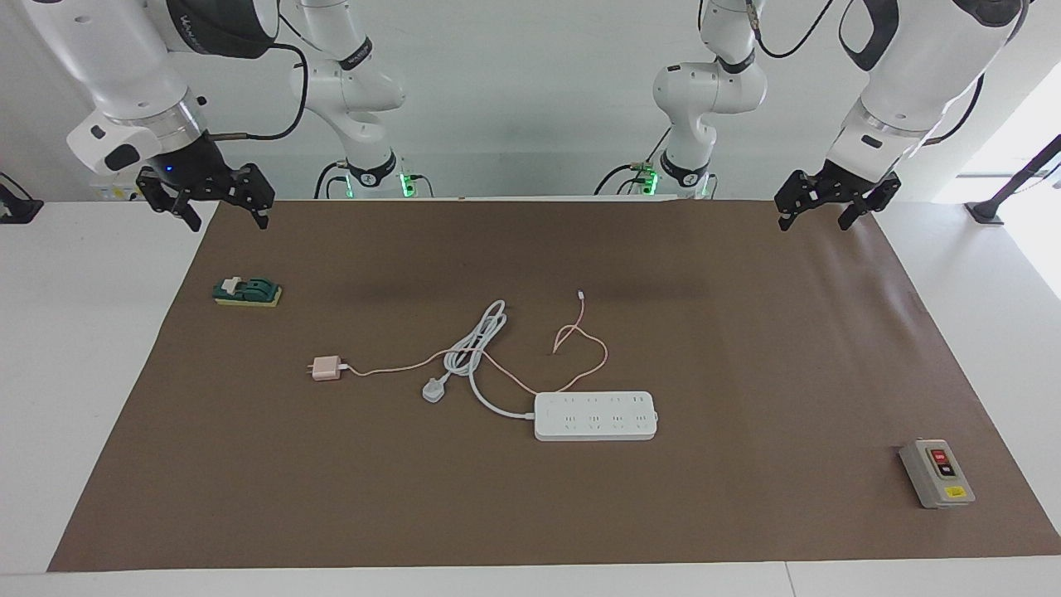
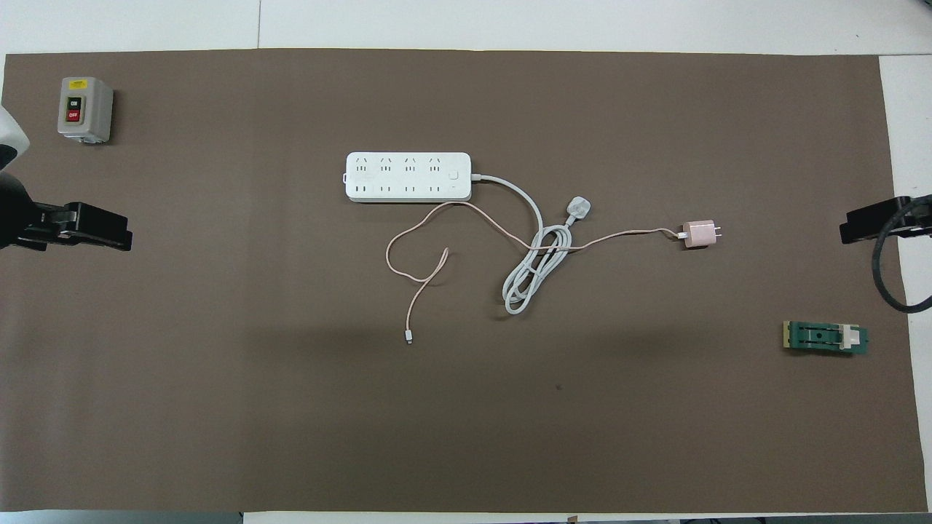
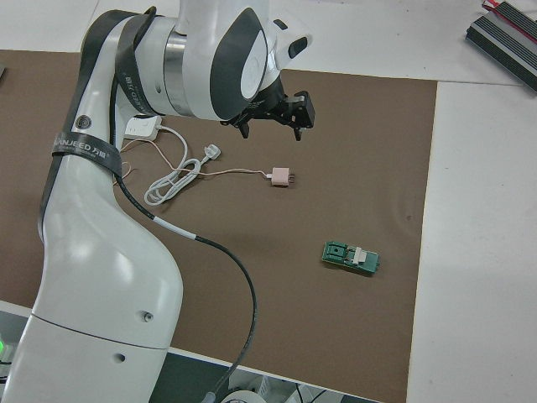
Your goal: Plug charger into power strip
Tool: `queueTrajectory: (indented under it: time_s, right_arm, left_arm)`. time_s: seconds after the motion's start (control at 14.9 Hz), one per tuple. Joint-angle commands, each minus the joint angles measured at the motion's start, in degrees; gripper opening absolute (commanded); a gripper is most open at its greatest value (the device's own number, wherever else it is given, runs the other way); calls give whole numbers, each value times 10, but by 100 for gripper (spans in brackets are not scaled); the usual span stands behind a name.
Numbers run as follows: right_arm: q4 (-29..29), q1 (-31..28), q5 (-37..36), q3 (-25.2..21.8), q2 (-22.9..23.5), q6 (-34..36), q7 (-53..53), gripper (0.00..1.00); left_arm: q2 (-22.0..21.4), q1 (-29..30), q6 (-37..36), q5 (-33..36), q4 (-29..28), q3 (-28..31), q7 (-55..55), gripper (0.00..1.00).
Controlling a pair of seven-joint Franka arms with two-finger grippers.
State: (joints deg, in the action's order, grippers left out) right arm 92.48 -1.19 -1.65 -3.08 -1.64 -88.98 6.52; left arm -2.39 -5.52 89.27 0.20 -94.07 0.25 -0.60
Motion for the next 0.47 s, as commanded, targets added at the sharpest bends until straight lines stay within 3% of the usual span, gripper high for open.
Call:
queueTrajectory:
  time_s: [0.0,0.4]
  right_arm:
    - [-9,-9,10,4,3,6,13,100]
    - [1,-8,1,3,0,1,10,100]
  left_arm:
    - [-9,5,0,-6,-8,-1,10,100]
    - [-13,5,12,-6,-17,-1,10,100]
